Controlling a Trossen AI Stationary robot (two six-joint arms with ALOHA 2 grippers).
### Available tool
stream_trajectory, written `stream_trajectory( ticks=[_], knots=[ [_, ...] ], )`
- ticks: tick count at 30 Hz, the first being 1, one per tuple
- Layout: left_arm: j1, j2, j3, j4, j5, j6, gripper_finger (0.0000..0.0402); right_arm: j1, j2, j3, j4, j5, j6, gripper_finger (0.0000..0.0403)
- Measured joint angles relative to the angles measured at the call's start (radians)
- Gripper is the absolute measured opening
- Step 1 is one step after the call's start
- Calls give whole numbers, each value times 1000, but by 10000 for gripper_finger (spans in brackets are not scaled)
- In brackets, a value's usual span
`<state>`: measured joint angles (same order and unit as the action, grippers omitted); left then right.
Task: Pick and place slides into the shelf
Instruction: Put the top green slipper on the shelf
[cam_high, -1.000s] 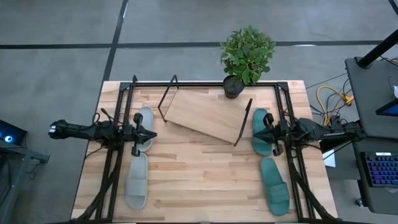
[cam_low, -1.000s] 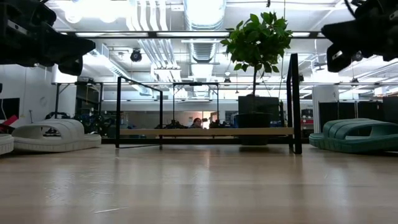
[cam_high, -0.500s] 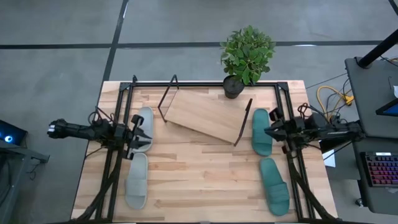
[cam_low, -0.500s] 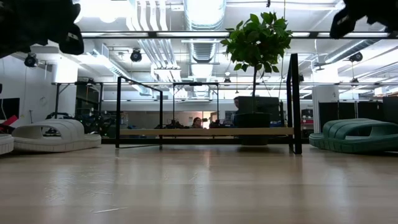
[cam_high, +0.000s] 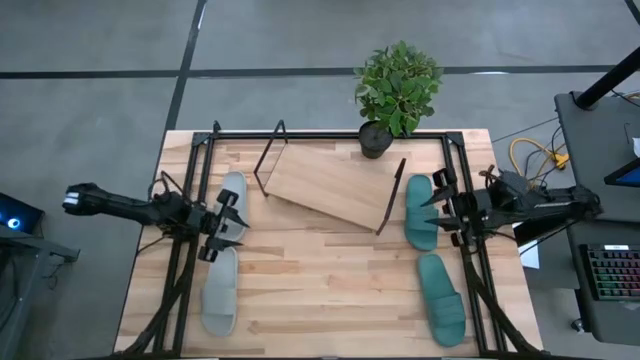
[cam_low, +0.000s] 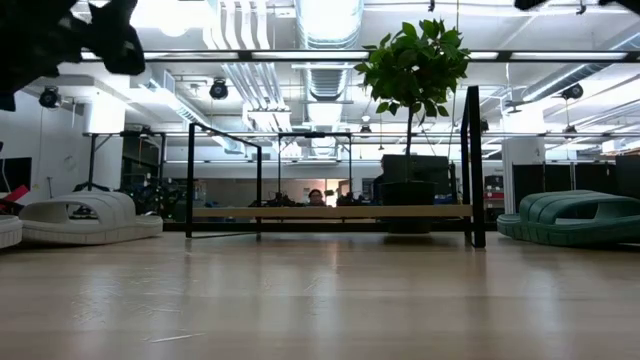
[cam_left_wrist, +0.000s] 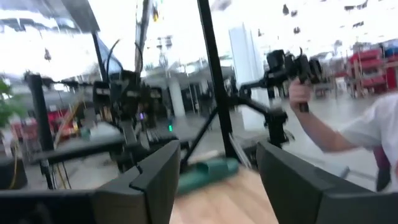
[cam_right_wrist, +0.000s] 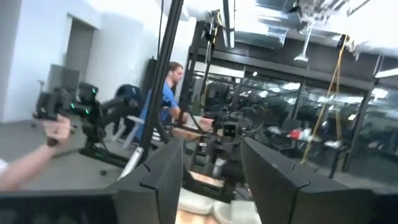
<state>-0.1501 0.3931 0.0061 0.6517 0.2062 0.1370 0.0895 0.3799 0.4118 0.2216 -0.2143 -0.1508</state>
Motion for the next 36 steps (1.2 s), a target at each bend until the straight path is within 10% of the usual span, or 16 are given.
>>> stream_trajectory(
  ticks=[14,36],
  knots=[
    [0,44,4,51,-12,-3,199,98,357,541,-688,79,95,162],
    [0,55,4,47,-13,-53,199,509,888,781,-1517,533,798,144]
  ],
)
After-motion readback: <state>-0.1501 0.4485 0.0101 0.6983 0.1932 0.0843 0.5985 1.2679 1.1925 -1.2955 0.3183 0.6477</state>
